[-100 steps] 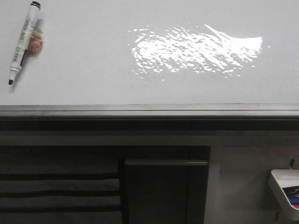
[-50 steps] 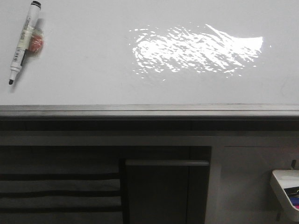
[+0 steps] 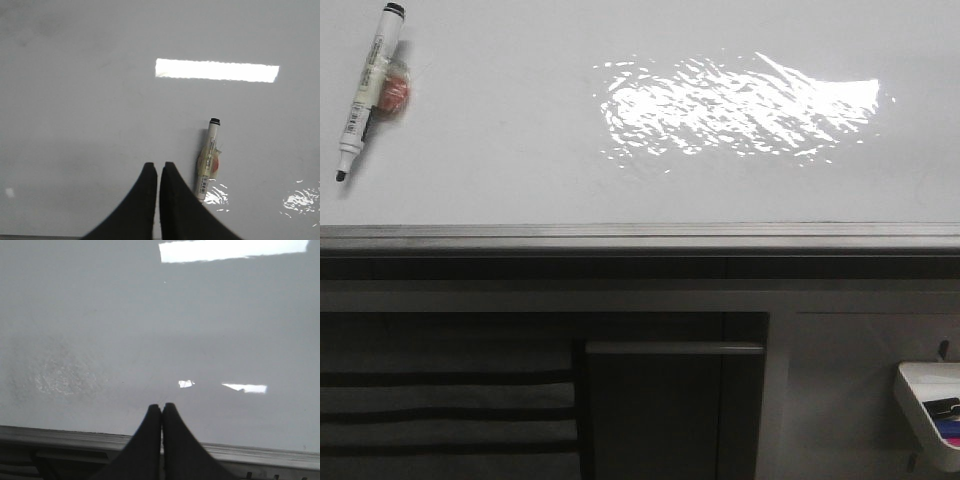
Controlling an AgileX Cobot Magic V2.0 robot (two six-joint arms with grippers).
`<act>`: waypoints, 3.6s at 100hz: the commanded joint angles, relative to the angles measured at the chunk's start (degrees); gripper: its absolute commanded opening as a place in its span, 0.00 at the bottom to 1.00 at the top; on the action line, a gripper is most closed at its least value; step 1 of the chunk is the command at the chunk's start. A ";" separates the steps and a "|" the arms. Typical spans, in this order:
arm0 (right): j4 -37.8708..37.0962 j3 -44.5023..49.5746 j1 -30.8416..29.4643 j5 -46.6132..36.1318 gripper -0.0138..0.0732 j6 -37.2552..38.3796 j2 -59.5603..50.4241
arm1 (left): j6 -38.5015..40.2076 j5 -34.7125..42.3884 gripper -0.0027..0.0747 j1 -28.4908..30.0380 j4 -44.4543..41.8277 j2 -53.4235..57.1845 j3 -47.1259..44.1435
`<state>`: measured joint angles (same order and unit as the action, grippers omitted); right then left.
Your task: Write number 9 on whiteboard
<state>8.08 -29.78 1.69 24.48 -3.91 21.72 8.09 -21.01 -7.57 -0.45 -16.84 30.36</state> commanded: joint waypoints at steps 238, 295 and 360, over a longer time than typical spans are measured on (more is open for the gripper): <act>-0.92 -2.06 -0.31 -3.59 0.92 -0.02 1.80 | -0.53 13.13 0.53 -13.70 -11.63 -37.64 7.56; -0.92 -2.06 -0.31 -2.56 0.92 -0.02 1.80 | -0.53 20.29 0.53 -13.67 -16.28 -57.64 13.81; -0.92 -2.06 -0.31 -0.91 0.92 -0.02 1.80 | -0.53 21.01 0.01 -13.67 -17.08 -59.62 14.18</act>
<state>7.10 -29.78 1.69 26.58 -3.79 22.74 7.46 -4.03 -21.41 -17.43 -77.64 42.69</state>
